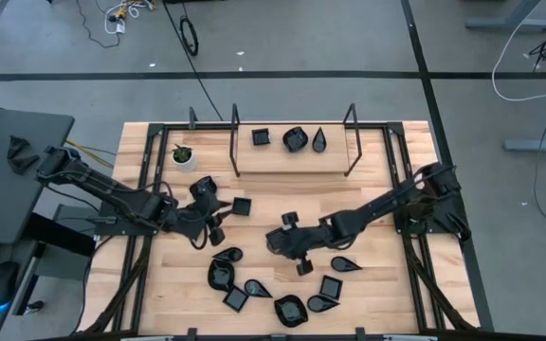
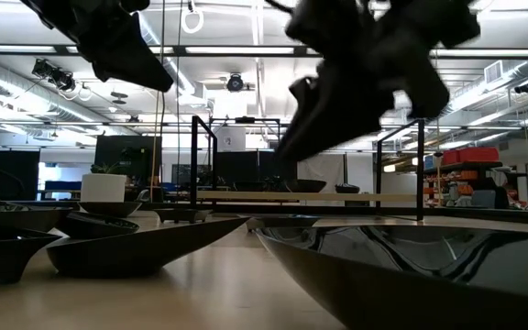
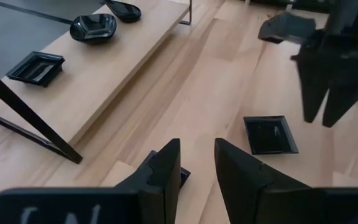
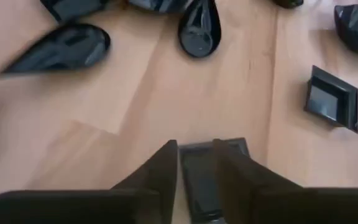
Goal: Pick & Place Mini shaped plates
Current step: Stack the black square bowl on top of the other black square bowl on the shelf
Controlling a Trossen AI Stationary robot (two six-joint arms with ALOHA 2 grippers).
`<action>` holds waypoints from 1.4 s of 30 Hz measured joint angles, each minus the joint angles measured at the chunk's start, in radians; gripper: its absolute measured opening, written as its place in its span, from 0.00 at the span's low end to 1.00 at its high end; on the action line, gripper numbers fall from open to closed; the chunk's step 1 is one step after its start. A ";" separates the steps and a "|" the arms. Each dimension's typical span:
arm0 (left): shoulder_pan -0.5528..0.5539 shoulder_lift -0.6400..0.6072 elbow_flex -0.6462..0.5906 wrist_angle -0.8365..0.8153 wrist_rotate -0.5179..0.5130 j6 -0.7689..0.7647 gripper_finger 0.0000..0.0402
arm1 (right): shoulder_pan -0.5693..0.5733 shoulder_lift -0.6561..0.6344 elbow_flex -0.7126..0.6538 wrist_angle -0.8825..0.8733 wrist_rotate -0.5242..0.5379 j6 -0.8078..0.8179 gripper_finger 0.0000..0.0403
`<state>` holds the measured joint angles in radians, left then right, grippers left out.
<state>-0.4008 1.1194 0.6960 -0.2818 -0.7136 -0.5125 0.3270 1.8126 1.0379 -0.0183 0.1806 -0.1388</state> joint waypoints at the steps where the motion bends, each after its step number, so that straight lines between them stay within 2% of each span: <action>1: 0.004 0.000 0.000 0.000 0.000 0.000 0.26 | -0.002 0.000 -0.027 0.036 0.000 -0.029 0.28; 7: 0.025 0.000 0.000 0.000 0.000 0.000 0.26 | 0.000 0.032 -0.116 0.185 -0.020 -0.152 0.30; 18: 0.031 0.000 0.000 0.009 0.000 -0.001 0.26 | -0.004 0.098 -0.118 0.235 -0.031 -0.231 0.22; 25: 0.031 0.000 0.000 0.009 0.003 -0.001 0.26 | -0.006 0.125 -0.118 0.242 0.048 -0.245 0.18; 33: 0.031 0.000 0.000 0.008 0.003 -0.001 0.26 | -0.006 0.124 -0.118 0.244 0.075 -0.245 0.10; 42: 0.031 0.000 0.000 0.008 0.003 -0.002 0.26 | -0.006 0.124 -0.118 0.250 0.166 -0.237 0.15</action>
<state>-0.3702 1.1194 0.6960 -0.2735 -0.7105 -0.5140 0.3214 1.9366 0.9203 0.2315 0.3469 -0.3759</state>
